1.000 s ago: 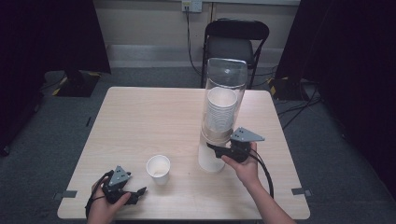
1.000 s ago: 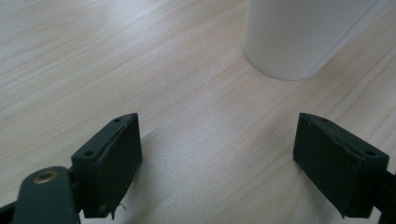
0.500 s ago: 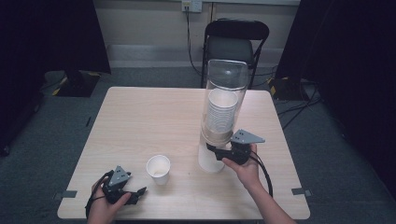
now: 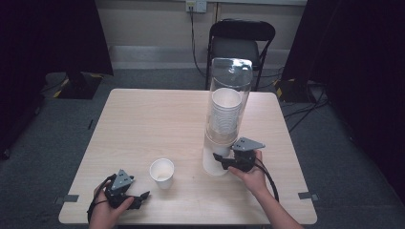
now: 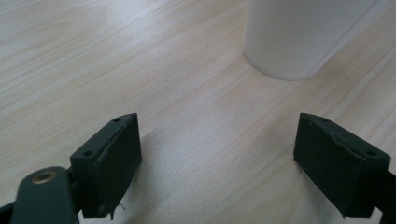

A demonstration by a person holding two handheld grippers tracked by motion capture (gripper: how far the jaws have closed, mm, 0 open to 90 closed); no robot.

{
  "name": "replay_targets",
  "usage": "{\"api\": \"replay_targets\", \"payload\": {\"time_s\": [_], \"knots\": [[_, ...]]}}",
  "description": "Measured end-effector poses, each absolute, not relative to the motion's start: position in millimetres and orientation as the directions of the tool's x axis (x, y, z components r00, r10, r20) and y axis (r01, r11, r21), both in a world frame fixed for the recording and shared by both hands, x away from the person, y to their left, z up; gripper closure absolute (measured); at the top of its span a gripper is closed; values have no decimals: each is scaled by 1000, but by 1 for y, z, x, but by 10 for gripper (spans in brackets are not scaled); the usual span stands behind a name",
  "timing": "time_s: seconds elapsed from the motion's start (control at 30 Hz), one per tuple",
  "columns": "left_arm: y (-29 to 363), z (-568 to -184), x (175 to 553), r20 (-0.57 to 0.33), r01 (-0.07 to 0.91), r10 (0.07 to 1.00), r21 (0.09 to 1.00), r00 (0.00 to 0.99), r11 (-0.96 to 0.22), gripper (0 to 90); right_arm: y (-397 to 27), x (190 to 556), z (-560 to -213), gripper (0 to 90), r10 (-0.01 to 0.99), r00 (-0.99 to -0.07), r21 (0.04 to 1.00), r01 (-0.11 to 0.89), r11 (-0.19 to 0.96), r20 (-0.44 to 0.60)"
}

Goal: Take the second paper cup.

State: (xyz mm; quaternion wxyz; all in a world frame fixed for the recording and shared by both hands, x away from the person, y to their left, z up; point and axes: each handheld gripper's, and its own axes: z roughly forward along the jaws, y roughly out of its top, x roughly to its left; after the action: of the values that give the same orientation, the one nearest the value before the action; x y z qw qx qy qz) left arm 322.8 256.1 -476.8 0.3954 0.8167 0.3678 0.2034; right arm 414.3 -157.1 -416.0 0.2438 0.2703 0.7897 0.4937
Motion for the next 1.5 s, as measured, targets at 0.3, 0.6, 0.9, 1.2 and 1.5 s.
{"api": "replay_targets", "payload": {"time_s": [0.3, 0.6, 0.9, 1.2, 1.5], "knots": [[256, -477, 323, 41, 439, 759, 795, 650, -419, 143, -158, 414, -414, 355, 653, -755, 926, 203, 318, -59], [256, -477, 323, 41, 439, 759, 795, 649, -419, 143, -165, 416, -427, 352, 649, -758, 900, 237, 366, -64], [256, -477, 323, 41, 439, 759, 795, 649, -419, 143, -180, 411, -436, 349, 640, -763, 870, 247, 426, -97], [256, -477, 323, 41, 439, 759, 795, 649, -419, 143, -194, 409, -441, 349, 654, -751, 862, 271, 428, -90], [256, -477, 323, 41, 439, 759, 795, 650, -419, 143, -204, 406, -440, 350, 670, -737, 866, 276, 416, -87]]}}
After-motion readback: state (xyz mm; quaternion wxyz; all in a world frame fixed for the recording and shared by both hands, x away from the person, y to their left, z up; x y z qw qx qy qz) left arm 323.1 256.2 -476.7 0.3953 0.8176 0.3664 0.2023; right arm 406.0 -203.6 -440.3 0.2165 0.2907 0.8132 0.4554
